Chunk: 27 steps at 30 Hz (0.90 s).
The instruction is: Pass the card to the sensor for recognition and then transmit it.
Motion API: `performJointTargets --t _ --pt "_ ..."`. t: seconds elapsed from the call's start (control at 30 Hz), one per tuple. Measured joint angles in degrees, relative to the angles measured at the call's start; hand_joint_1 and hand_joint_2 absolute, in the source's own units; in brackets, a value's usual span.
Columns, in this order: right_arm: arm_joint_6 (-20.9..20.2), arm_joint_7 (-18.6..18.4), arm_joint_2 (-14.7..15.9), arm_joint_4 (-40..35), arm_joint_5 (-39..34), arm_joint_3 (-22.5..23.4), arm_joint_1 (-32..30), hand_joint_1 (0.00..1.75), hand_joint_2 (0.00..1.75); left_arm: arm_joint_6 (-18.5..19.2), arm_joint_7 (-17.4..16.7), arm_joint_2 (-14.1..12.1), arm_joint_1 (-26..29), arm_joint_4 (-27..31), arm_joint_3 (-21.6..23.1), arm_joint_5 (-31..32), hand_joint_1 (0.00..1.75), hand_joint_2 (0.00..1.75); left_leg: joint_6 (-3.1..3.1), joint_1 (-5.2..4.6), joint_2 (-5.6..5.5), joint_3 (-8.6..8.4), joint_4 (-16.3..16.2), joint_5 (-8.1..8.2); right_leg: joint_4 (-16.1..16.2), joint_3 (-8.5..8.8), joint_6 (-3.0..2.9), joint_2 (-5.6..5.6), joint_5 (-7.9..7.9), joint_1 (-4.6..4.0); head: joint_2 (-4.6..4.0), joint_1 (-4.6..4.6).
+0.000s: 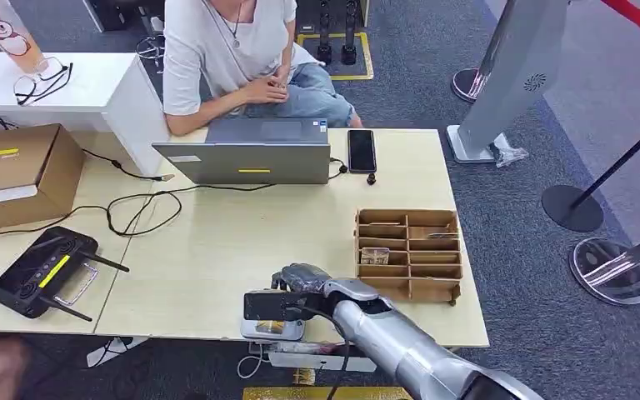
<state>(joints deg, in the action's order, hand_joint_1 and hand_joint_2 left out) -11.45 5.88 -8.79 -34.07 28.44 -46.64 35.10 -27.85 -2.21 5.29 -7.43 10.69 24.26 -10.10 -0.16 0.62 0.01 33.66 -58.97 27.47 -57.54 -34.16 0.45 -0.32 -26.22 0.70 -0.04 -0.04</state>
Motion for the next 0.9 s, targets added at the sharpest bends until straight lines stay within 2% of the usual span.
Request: performJointTargets --t 0.9 --pt "0.3 0.8 -0.2 0.2 -0.2 -0.1 0.4 1.75 1.75 0.0 0.0 0.1 0.0 0.0 0.0 0.0 0.00 0.00 0.00 0.00 0.00 0.00 0.0 0.00 0.0 0.00 0.00 0.00 0.00 0.00 0.00 0.00"
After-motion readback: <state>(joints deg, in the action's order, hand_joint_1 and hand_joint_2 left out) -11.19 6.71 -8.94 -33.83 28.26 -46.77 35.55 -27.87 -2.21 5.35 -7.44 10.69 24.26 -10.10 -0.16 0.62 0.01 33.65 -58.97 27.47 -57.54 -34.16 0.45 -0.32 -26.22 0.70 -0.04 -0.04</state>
